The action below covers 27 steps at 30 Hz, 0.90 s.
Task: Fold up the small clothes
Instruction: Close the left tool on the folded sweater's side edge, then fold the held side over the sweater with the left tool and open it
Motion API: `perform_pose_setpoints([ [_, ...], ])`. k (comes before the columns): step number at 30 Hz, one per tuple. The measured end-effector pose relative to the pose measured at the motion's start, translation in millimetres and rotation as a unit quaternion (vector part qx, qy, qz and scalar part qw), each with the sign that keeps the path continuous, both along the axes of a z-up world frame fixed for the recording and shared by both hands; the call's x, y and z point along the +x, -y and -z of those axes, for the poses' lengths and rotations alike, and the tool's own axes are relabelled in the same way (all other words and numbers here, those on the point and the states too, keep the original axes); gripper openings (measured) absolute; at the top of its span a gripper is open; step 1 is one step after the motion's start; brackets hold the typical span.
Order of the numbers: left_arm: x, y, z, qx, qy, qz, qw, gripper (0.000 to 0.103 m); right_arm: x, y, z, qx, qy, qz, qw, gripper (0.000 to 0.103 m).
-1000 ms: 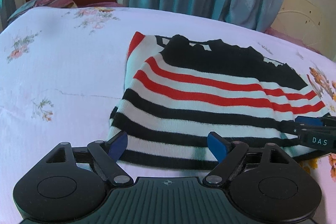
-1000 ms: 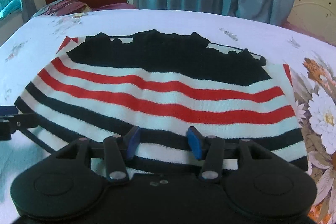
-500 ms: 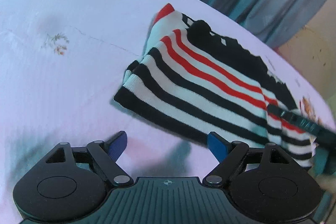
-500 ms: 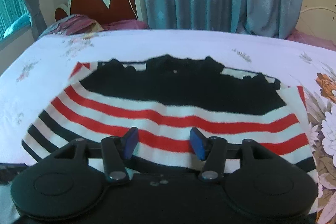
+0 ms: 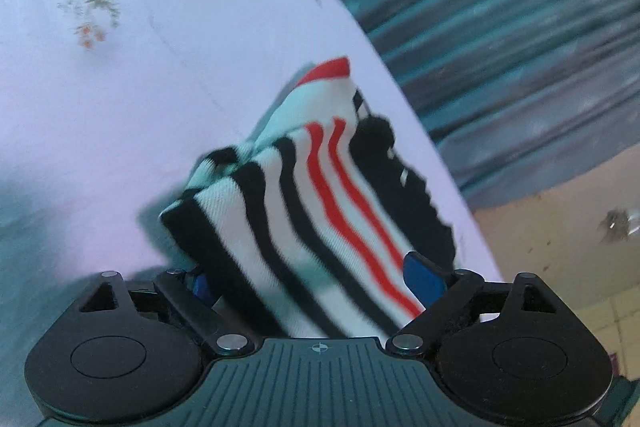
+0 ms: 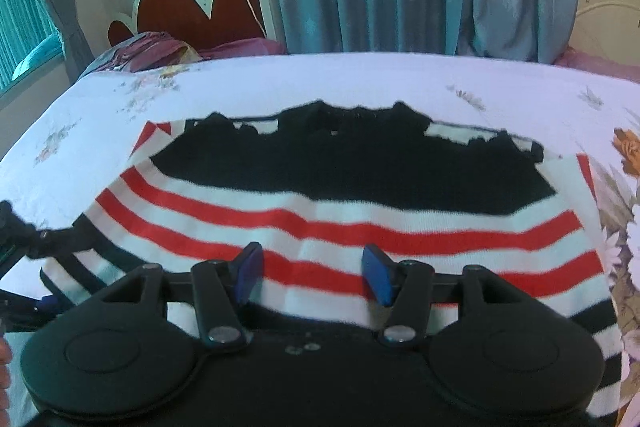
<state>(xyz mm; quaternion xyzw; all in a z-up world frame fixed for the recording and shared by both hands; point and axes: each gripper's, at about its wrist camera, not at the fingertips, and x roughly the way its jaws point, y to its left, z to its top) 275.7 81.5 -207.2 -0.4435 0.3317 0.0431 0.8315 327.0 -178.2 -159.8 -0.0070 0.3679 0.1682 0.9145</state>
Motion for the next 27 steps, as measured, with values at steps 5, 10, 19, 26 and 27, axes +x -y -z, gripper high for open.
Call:
perform_pose_setpoints([
  [5, 11.4, -0.4, 14.5, 0.001, 0.01, -0.019, 0.9998, 0.039, 1.3, -7.5, 3.3, -0.039, 0.02, 0.019, 0.999, 0.054],
  [10, 14.4, -1.3, 16.6, 0.011, 0.009, -0.016, 0.9998, 0.024, -1.9, -12.1, 18.1, -0.078, 0.01, 0.025, 0.997, 0.053],
  [19, 12.8, 7.0, -12.4, 0.07, 0.036, 0.01, 0.9969, 0.015, -1.1, -13.1, 17.9, -0.095, -0.001, 0.043, 0.995, 0.053],
  [26, 23.6, 52.1, -69.8, 0.175, 0.089, 0.075, 0.9777, 0.014, 3.8, -5.3, 14.7, -0.077, -0.007, 0.021, 0.997, 0.055],
  [27, 27.0, 62.9, -79.2, 0.188, 0.098, 0.089, 0.9733, 0.014, 4.1, -0.5, 12.4, -0.063, -0.009, 0.02, 0.998, 0.055],
])
